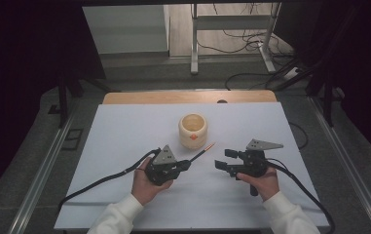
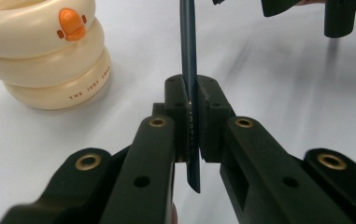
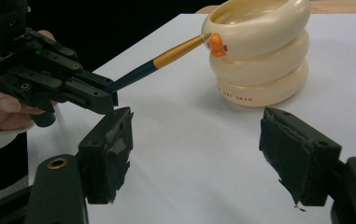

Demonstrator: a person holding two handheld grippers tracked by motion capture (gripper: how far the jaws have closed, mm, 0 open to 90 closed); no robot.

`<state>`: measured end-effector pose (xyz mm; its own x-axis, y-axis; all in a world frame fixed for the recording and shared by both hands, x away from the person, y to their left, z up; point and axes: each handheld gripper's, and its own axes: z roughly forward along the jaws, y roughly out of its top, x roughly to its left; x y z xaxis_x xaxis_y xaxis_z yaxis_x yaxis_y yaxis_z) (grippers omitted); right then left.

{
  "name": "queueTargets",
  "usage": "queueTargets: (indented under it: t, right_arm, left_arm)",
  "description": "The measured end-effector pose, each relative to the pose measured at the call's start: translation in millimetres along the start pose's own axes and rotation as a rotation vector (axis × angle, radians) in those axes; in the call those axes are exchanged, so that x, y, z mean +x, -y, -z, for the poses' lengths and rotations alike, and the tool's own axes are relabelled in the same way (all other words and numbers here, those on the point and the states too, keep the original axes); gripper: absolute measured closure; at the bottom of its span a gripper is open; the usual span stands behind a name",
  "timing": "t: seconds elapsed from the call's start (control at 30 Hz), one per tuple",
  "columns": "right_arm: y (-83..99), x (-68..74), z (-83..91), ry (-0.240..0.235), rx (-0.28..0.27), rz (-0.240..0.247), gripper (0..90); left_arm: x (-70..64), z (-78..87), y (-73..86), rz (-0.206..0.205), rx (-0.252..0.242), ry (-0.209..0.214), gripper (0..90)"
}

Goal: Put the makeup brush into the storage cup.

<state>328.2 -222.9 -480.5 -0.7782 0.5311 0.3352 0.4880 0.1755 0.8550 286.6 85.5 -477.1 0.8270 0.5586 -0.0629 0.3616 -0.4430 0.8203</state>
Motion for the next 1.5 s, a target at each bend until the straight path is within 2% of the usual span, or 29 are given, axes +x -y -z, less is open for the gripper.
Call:
queueTargets:
  t: [0.23,0.4,0.53,0.77,1.03,1.17,1.3,1.5]
  right_arm:
    - [-0.9,1.0,-2.2,-0.007,-0.016,-0.015,28.1]
    - [-3.1,7.0,-8.6,-0.024,-0.012,-0.007,27.9]
    - [-3.2,8.3,-14.3,-0.044,-0.020,-0.031,28.9]
    - [-4.3,6.0,-17.6,-0.043,-0.052,-0.070,32.1]
    - [-2.7,3.9,-23.6,-0.058,-0.056,-0.108,36.2]
    - [-2.7,2.8,-25.0,-0.062,-0.067,-0.115,44.8]
    - [-1.7,3.6,-26.2,-0.091,-0.071,-0.116,64.9]
    - [-3.8,4.6,-24.0,-0.131,-0.086,-0.128,75.4]
  left_arm:
    - [-0.9,-3.2,-0.2,-0.002,0.004,0.001,84.7]
    - [-1.9,-5.0,-0.9,-0.001,-0.005,0.000,84.7]
    - [-2.1,-6.2,-0.6,0.002,-0.005,0.003,84.7]
    - [-3.4,-10.5,0.9,0.006,-0.003,0.011,84.7]
    - [-5.2,-16.5,2.6,0.006,0.003,0.029,84.7]
    - [-8.3,-19.7,2.9,-0.007,0.012,0.035,84.7]
    - [-8.3,-20.7,3.5,-0.009,0.017,0.035,84.6]
    - [-8.1,-24.3,5.3,-0.009,0.033,0.036,84.5]
